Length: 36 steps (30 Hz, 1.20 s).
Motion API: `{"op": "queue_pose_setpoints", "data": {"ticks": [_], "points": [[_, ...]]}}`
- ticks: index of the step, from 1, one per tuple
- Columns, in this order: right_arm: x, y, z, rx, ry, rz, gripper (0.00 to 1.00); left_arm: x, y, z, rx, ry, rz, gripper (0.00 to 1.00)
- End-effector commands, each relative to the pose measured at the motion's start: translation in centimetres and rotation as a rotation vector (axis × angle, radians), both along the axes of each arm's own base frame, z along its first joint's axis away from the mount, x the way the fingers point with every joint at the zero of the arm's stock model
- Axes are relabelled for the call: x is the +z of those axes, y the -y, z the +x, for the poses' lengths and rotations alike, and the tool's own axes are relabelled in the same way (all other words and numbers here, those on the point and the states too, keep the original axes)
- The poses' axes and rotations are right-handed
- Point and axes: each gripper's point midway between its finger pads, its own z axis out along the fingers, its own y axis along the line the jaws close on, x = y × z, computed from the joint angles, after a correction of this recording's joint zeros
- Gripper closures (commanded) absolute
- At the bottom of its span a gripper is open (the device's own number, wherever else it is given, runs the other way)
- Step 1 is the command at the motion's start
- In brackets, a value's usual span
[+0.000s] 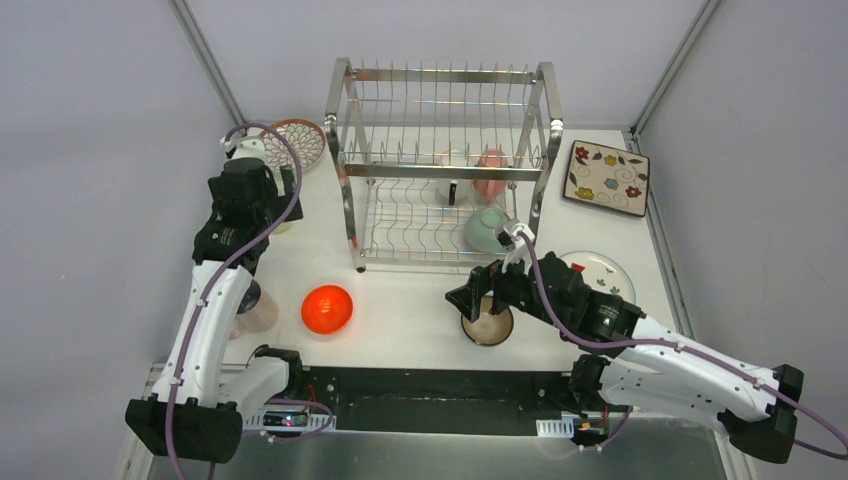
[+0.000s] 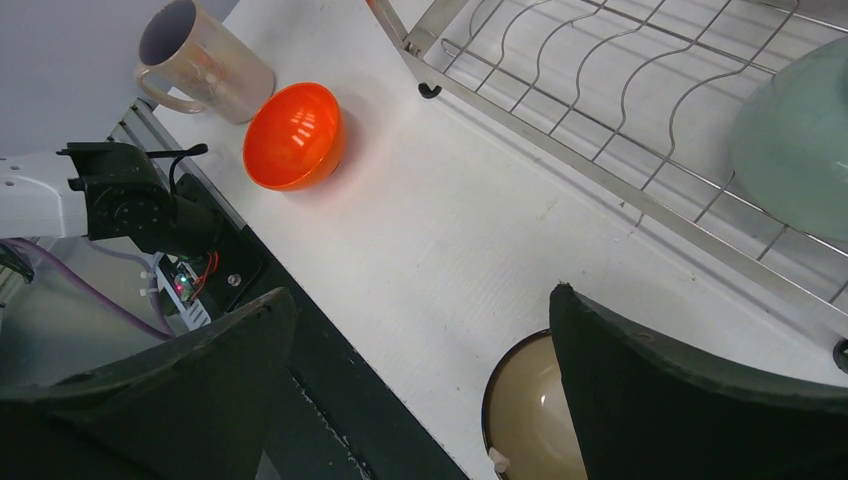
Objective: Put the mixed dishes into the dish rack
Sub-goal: Pick up the cup at the center of the board.
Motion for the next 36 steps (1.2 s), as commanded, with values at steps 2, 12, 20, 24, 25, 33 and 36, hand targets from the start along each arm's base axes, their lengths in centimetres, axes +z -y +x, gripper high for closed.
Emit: {"op": "queue_pose_setpoints", "data": {"ticks": [2,12,20,24,25,33,36], "points": [[0.6,0.0,-0.3,0.004,-0.008,0.027,0.0,1.6,1.3,3.5,-0.017,0.204,-0.304,0.12],[1.4,0.6,-0.7,0.005,-0.001,0.05,0.0,-3.1,-4.8,5.6,0.234,0.24,-0.445,0.29],[1.7,0.9,-0.9,0.002,-0.002,0.055,0.0,-8.7,-6.9,6.7,0.351,0.161,-0.515,0.38],[1.8,0.9,-0.9,0.0,-0.004,0.059,0.0,-9.3,-7.3,7.9,0.343,0.18,-0.523,0.39],[1.8,0.9,-0.9,0.0,-0.004,0.06,0.0,-9.5,-7.4,8.1,0.345,0.178,-0.521,0.39],[2.0,1.0,-0.8,-0.01,-0.006,0.066,0.0,-12.5,-7.4,8.9,0.345,0.095,-0.533,0.46],[1.9,1.0,-0.8,-0.012,-0.013,0.068,0.0,-13.3,-7.5,8.9,0.35,0.072,-0.526,0.5]]}}
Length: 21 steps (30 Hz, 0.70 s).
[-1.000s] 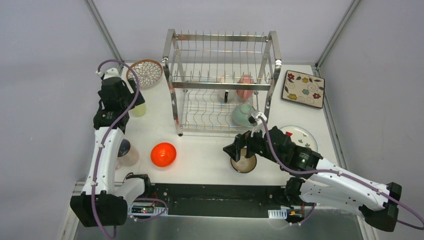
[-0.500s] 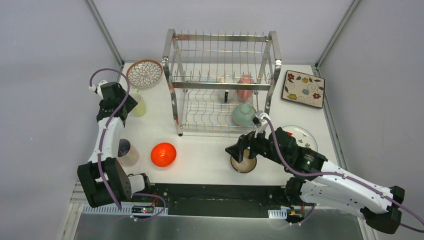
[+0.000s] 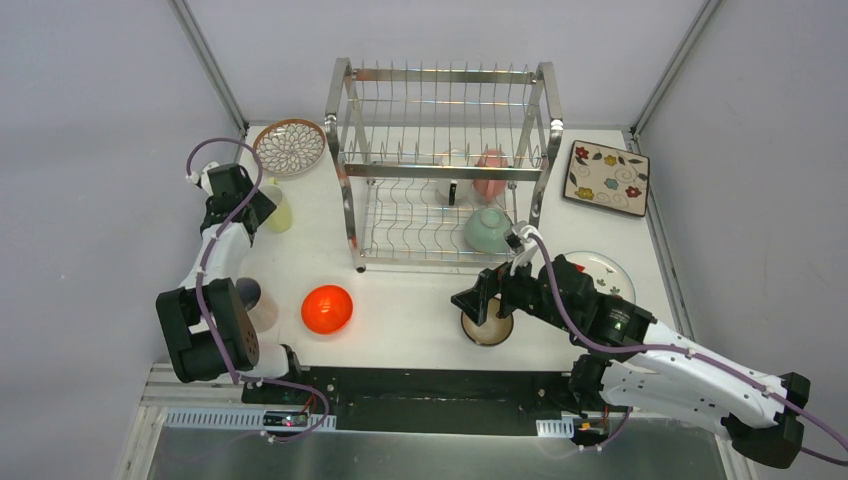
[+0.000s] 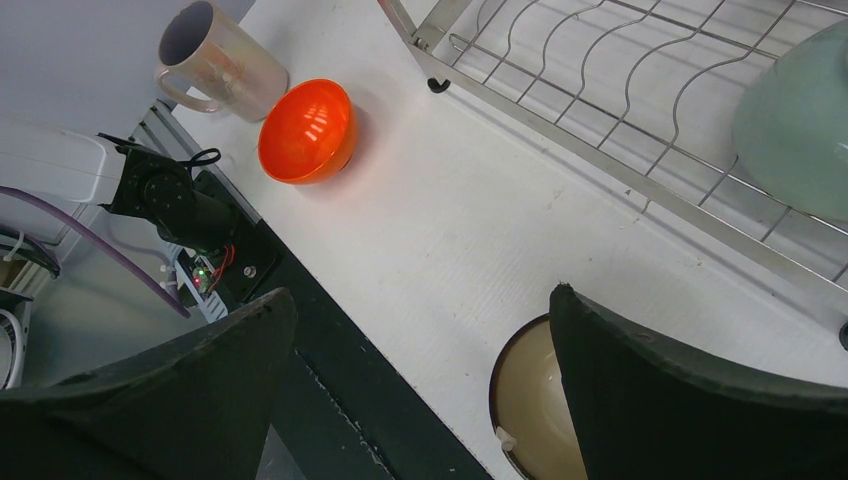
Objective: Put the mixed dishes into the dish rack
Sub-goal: Pick up the cup at the center of the board.
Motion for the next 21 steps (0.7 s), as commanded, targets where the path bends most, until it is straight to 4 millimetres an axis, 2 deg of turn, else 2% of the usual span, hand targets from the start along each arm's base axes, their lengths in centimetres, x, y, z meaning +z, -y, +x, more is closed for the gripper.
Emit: {"op": "queue_pose_setpoints", "data": {"ticks": [1,6,12,21], "points": [[1.5,0.0,0.0,-0.016,0.005,0.049,0.0,0.3,-0.3,0.8,-0.009,0.024,0.007,0.51],[1.2,0.2,0.1,-0.024,0.003,0.041,0.0,-0.4,-0.4,1.0,-0.021,0.001,0.015,0.58],[1.6,0.3,0.3,-0.034,0.013,0.041,0.0,-1.8,-0.5,1.4,-0.039,-0.053,-0.004,0.58],[1.6,0.5,0.2,-0.035,0.013,0.044,0.0,-1.9,-0.6,1.0,-0.049,-0.071,0.018,0.58]]}}
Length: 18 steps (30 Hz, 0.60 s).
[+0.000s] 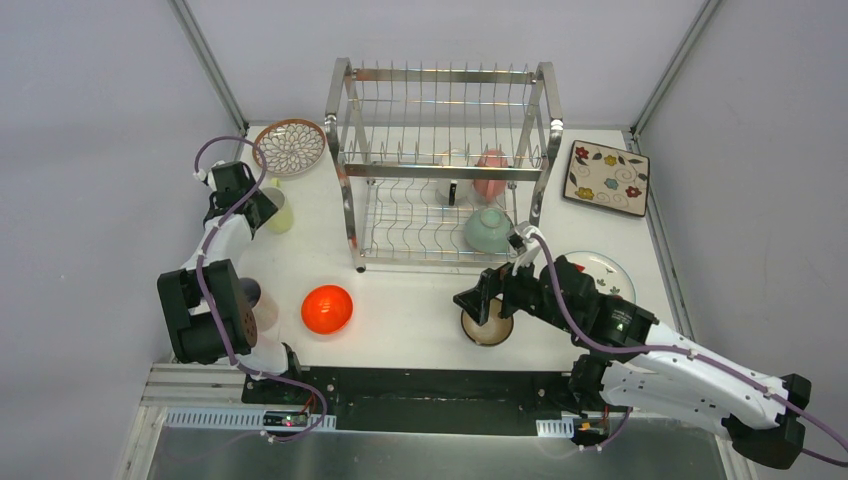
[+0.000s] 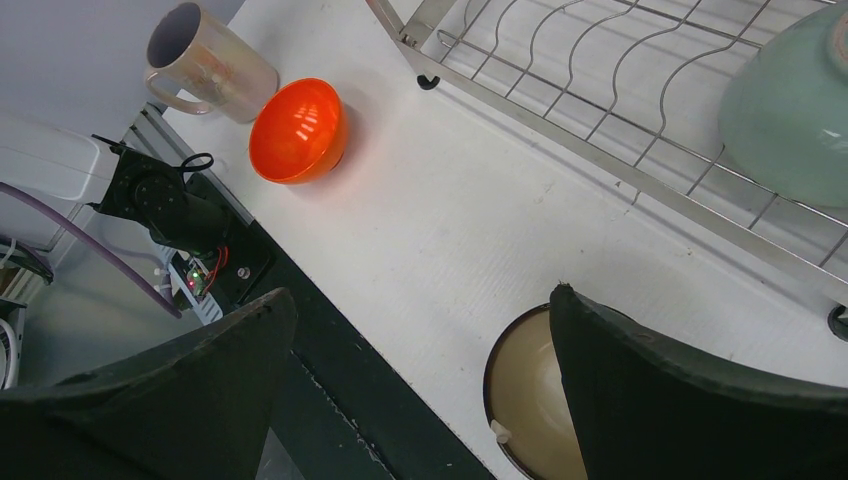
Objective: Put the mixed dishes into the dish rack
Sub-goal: Pick up the cup at the center of the board.
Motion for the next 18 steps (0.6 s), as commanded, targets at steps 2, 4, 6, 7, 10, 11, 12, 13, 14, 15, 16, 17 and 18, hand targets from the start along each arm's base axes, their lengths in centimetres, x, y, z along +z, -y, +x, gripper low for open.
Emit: {"op": "queue_pose_setpoints", "data": {"ticks": [2,4,6,7,10,11,12,13,14,15,16,17,18], "points": [[1.9,0.2,0.1,-0.016,0.026,0.049,0.0,0.4,-0.6,-0.5,-0.015,-0.016,0.03,0.64],[1.9,0.2,0.1,-0.018,0.025,0.049,0.0,0.8,-0.5,-0.7,-0.02,-0.011,0.038,0.73],[1.8,0.4,0.1,-0.023,0.023,0.046,0.0,1.3,-0.5,-0.8,-0.025,-0.001,0.046,0.82],[1.8,0.4,0.2,-0.027,0.024,0.046,0.0,1.4,-0.4,-0.9,-0.032,0.004,0.046,0.91],[1.8,0.6,0.2,-0.035,0.024,0.046,0.0,2.1,0.1,-1.3,-0.045,0.026,0.043,1.0],[1.8,0.6,0.2,-0.036,0.025,0.045,0.0,2.3,0.1,-1.5,-0.045,0.031,0.043,1.0],[1.9,0.7,0.3,-0.039,0.025,0.049,0.0,2.6,0.2,-1.6,-0.043,0.04,0.045,1.0],[1.9,0.7,0.3,-0.041,0.026,0.048,0.0,2.9,0.2,-1.7,-0.044,0.047,0.046,1.0],[1.9,0.7,0.4,-0.046,0.026,0.048,0.0,3.3,0.3,-1.8,-0.046,0.055,0.047,1.0],[2.1,0.7,0.4,-0.048,0.028,0.051,0.0,3.7,0.3,-2.0,-0.042,0.066,0.049,1.0],[2.1,0.8,0.4,-0.05,0.029,0.049,0.0,4.1,0.3,-2.2,-0.036,0.075,0.051,1.0],[2.2,0.8,0.5,-0.052,0.029,0.051,0.0,4.5,0.3,-2.4,-0.027,0.085,0.055,1.0],[2.1,0.8,0.5,-0.054,0.028,0.05,0.0,4.9,0.2,-2.7,-0.015,0.095,0.06,1.0]]}}
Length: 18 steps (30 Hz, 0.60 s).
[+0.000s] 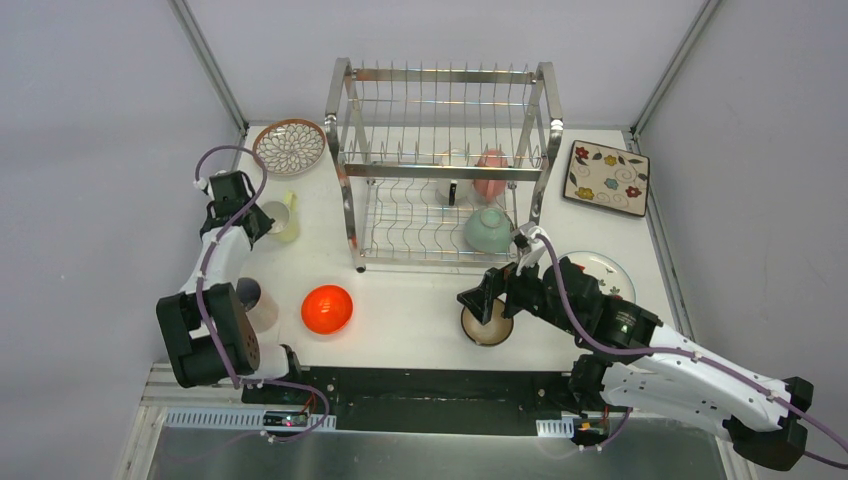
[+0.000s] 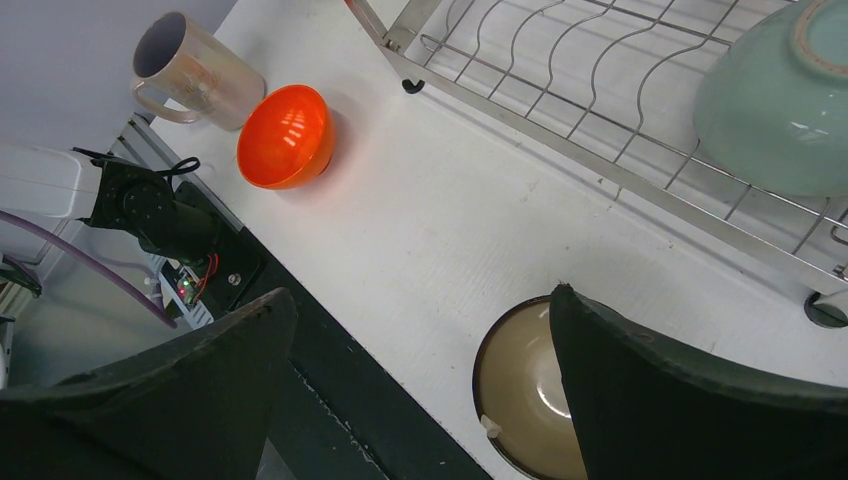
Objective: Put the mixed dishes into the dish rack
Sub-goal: Pick up the cup at the center of the board.
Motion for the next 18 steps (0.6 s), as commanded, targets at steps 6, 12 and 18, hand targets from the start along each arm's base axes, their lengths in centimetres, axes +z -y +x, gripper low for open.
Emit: {"op": "queue_pose_setpoints", "data": {"ticks": [6,12,18], "points": [[2.0,-0.2,0.2,-0.026,0.003,0.06,0.0,8.2,0.4,-0.7,-0.038,0.228,0.082,1.0],[2.3,0.3,0.2,-0.04,-0.001,0.055,0.0,11.5,2.1,-3.4,-0.064,0.339,0.123,1.0],[3.2,1.2,0.3,-0.068,0.009,0.065,0.0,13.5,3.7,-6.8,-0.09,0.419,0.217,1.0]]}}
